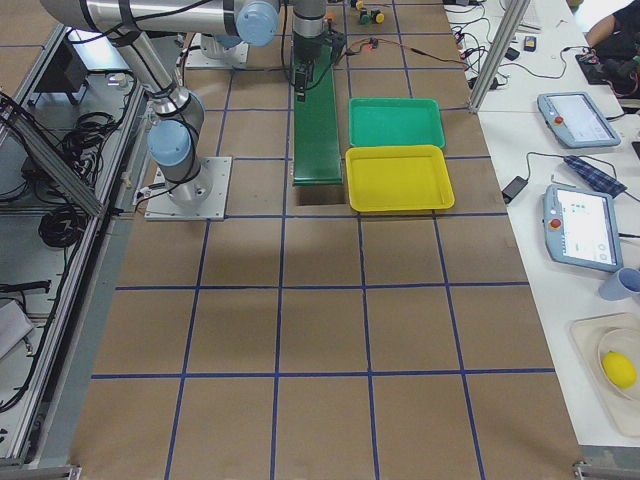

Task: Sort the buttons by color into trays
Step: 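Move the left gripper to the buttons and grasp a green button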

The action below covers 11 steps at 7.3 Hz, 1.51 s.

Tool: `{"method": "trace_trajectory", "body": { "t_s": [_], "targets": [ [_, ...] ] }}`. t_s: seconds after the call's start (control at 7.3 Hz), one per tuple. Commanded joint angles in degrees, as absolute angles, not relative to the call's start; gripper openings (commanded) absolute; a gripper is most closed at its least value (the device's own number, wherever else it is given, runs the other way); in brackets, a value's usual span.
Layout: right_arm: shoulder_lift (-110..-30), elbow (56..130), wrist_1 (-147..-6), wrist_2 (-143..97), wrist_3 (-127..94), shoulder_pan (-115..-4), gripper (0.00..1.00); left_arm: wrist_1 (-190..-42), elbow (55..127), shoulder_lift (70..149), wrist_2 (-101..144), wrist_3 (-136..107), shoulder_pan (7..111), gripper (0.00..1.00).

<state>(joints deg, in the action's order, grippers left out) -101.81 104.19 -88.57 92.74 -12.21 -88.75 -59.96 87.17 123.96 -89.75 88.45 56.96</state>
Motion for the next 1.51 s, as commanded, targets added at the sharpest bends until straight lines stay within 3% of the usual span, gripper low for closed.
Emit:
{"method": "trace_trajectory", "body": {
  "t_s": [0.0, 0.14, 0.27, 0.68, 0.96, 1.37],
  "targets": [
    [-101.8, 104.2, -88.9, 92.7, -12.4, -88.7, 1.00, -57.6, 87.5, 126.3, -89.3, 88.7, 56.9, 1.00],
    [-101.9, 104.2, -88.7, 92.8, -12.4, -88.7, 1.00, -57.6, 87.3, 126.4, -89.4, 88.7, 56.9, 0.38],
    [-101.9, 104.2, -88.7, 92.8, -12.4, -88.7, 1.00, -57.6, 87.3, 126.4, -89.4, 88.7, 56.9, 0.05],
    [-102.0, 104.4, -88.6, 94.1, -12.6, -88.7, 1.00, -59.7, 87.5, 124.6, -89.8, 85.5, 57.6, 0.00],
    [-102.7, 105.2, -88.7, 94.3, -12.6, -88.7, 1.00, -77.7, 86.6, 118.1, -89.3, 63.1, 58.2, 0.00],
    [-102.7, 105.5, -88.7, 94.4, -12.6, -88.7, 1.00, -86.1, 97.9, 103.6, -84.5, 49.0, 63.6, 0.00]
  ]
}}
